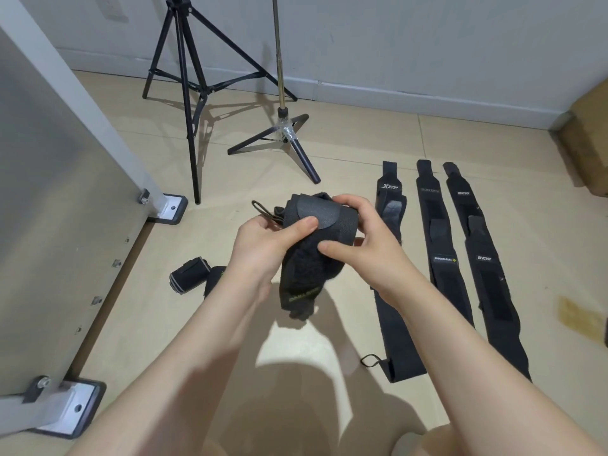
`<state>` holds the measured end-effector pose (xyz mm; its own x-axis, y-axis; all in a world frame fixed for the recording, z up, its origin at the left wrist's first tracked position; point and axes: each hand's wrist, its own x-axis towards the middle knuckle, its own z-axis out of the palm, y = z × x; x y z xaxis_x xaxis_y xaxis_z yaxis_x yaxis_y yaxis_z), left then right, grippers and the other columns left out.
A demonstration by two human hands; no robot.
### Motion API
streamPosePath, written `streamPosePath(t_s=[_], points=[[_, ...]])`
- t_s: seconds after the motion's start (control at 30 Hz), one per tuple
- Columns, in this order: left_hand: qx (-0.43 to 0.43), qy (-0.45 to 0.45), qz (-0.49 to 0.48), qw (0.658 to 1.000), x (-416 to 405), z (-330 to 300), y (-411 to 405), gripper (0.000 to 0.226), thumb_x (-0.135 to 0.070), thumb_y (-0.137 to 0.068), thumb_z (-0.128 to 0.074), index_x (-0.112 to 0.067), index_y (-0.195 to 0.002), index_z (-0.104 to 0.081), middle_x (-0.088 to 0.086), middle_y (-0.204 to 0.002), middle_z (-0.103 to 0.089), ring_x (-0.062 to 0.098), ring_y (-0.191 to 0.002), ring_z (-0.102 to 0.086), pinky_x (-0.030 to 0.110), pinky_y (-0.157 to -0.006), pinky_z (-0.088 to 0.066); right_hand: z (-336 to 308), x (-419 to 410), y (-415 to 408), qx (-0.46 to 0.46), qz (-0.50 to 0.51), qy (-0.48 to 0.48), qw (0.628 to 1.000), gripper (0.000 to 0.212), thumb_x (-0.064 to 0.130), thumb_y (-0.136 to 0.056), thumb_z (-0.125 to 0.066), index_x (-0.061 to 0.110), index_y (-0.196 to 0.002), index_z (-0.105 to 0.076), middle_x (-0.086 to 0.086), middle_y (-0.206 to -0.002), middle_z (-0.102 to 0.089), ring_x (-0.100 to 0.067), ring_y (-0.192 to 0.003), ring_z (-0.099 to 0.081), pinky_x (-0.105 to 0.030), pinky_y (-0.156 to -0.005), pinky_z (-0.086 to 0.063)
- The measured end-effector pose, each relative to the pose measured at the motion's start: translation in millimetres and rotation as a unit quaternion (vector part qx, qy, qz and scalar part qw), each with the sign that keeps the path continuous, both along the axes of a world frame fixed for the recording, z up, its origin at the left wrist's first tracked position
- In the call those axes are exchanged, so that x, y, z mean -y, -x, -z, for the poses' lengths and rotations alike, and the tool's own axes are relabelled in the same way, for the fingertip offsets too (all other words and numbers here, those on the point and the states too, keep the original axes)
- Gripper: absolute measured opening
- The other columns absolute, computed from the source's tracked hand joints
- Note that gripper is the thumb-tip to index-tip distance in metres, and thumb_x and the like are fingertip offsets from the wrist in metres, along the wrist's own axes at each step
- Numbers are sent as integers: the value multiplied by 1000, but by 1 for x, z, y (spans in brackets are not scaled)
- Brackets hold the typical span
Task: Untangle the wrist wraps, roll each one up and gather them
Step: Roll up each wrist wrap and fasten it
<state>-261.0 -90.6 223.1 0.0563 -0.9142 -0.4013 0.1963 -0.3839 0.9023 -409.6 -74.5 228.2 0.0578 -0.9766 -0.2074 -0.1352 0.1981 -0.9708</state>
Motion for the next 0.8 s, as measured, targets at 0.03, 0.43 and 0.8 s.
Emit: streamPosePath(t_s=[0.03, 0.43, 0.8], points=[[-6, -13, -3, 1000, 1, 2, -2, 34, -12, -71, -79, -12, -99, -59, 9, -94, -72, 22, -88, -69, 35, -83, -55, 1, 0, -1, -7, 9, 12, 1000, 55, 3, -78, -72, 30, -120, -51, 3, -107, -63, -15, -96, -64, -21, -74, -55], [50, 30, 89, 994, 1, 5, -8, 26, -5, -79, -70, -15, -102, -62, -1, -90, -67, -10, -64, -61, 1, -55, -40, -1, 8, 9, 89, 28, -183, 979, 24, 42, -89, -56, 22, -97, -69, 3, -90, -73, -15, -84, -66, -36, -103, -41], [-12, -21, 90, 996, 1, 14, 3, 18, -18, -88, -62, -9, -103, -67, 10, -98, -72, 20, -84, -68, 30, -83, -54, -1, 3, 12, 76, 51, -101, 991, 54, 23, -82, -71, 22, -129, -44, 1, -106, -61, -12, -94, -64, -28, -83, -53]])
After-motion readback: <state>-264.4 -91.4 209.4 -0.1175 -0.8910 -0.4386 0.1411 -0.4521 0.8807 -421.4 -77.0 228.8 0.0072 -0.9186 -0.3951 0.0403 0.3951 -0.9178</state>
